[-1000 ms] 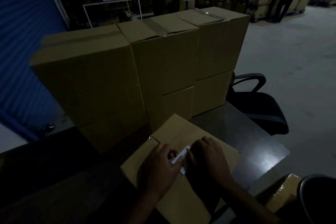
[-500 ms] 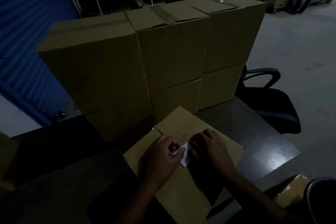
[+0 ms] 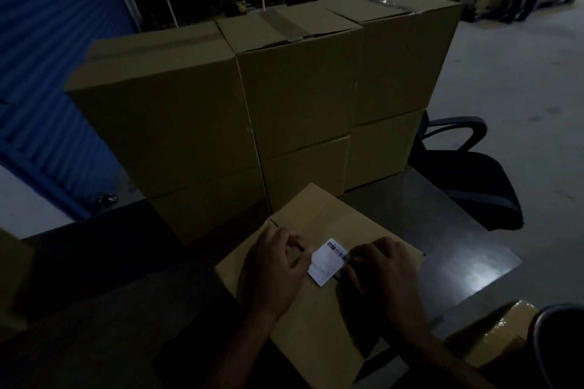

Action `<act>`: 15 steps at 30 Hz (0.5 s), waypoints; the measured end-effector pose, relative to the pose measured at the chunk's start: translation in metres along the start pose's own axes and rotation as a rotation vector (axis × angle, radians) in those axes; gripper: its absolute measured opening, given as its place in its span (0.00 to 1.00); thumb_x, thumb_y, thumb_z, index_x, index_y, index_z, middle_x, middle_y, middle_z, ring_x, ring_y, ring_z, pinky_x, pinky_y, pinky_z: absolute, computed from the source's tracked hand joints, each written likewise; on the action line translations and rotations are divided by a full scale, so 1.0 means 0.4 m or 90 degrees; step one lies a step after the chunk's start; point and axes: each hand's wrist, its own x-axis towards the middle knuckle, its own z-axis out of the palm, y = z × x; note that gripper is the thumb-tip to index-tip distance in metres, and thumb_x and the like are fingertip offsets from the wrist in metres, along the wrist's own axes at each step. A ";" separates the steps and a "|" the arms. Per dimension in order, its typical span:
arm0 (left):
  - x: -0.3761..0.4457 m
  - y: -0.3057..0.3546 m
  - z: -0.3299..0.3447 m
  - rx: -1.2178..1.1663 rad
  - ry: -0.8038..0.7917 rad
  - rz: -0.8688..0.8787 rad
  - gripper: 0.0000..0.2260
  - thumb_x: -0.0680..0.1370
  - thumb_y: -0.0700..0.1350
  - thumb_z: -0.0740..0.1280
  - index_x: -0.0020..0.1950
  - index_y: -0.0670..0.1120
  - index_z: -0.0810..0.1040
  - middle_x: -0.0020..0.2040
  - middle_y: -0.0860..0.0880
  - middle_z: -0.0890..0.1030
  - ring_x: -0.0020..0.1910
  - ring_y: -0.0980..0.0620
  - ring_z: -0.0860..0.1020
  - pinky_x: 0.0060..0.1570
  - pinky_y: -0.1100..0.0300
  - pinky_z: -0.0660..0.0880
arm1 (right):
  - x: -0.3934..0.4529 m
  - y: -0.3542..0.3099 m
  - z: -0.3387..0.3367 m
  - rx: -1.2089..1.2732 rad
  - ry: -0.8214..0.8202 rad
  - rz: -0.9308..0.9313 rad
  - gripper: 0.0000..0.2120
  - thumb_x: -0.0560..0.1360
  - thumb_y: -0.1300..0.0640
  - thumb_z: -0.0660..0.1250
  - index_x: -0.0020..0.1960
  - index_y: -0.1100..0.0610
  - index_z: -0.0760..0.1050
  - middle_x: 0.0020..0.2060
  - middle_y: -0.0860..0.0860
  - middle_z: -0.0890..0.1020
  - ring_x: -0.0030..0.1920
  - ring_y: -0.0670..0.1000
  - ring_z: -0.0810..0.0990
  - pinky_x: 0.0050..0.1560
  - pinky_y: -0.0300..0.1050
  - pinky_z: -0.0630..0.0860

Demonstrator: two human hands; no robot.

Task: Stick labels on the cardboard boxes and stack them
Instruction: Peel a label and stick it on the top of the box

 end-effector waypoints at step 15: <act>-0.050 -0.080 -0.101 -0.085 -0.024 -0.298 0.32 0.68 0.62 0.80 0.62 0.54 0.67 0.59 0.49 0.75 0.54 0.49 0.76 0.50 0.53 0.73 | 0.251 0.072 -0.027 0.008 -0.154 -0.208 0.19 0.75 0.37 0.62 0.63 0.40 0.79 0.56 0.42 0.75 0.59 0.45 0.71 0.61 0.58 0.72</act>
